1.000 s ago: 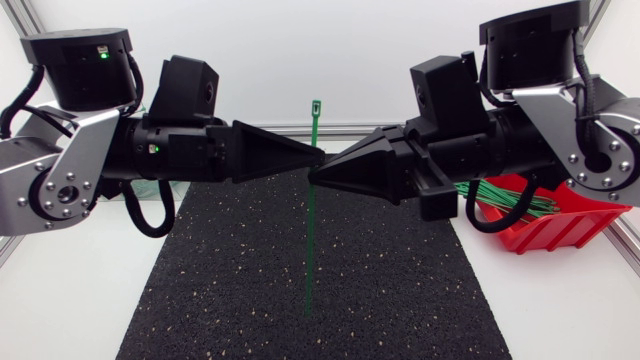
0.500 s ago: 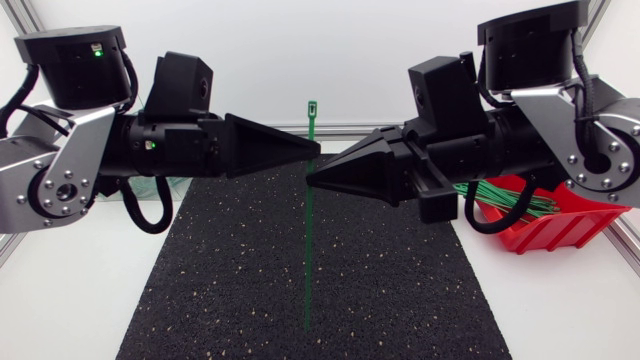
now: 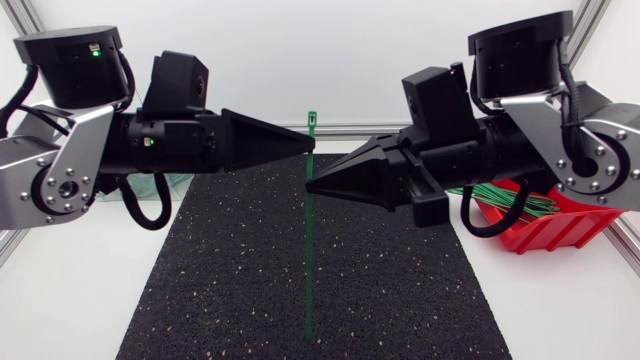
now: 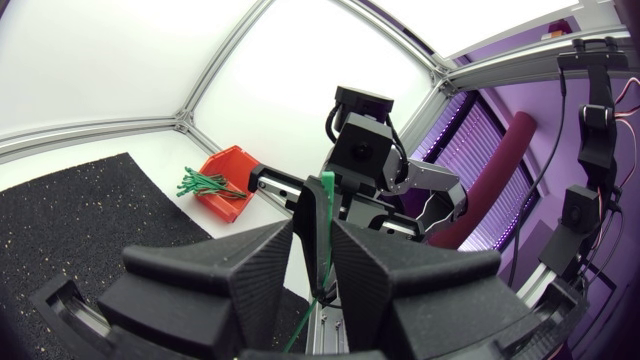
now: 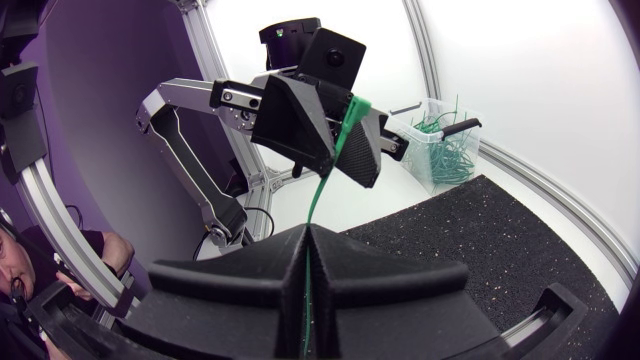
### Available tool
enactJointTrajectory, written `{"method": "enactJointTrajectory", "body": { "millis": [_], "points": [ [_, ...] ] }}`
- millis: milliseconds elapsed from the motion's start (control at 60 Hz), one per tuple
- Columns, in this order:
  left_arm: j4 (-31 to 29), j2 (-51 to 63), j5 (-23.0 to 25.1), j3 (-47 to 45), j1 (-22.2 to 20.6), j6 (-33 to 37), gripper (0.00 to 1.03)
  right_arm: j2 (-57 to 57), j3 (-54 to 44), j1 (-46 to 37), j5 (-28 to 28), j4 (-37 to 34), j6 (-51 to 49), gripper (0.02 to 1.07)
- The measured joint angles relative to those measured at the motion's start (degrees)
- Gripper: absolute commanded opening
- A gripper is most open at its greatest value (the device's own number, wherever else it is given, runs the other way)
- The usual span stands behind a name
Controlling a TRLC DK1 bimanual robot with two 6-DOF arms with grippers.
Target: Take a green cable tie from the red box, thread the tail through the head to close it, then place it in the transparent bin on the left.
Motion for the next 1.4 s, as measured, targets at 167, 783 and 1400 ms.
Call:
{"method": "enactJointTrajectory", "body": {
  "millis": [167,783,1400],
  "points": [
    [0.0,0.31,0.0,0.11,0.0,-0.02,0.3,0.39,-0.09,0.0,0.02,0.0,0.0,0.08],
    [0.0,0.39,-0.02,0.44,0.0,-0.24,0.16,1.01,-0.85,-0.04,0.0,0.0,0.0,0.08],
    [0.0,0.35,0.0,0.44,-0.17,-0.26,0.16,1.01,-0.85,-0.55,0.0,0.02,0.2,0.08]
  ]
}}
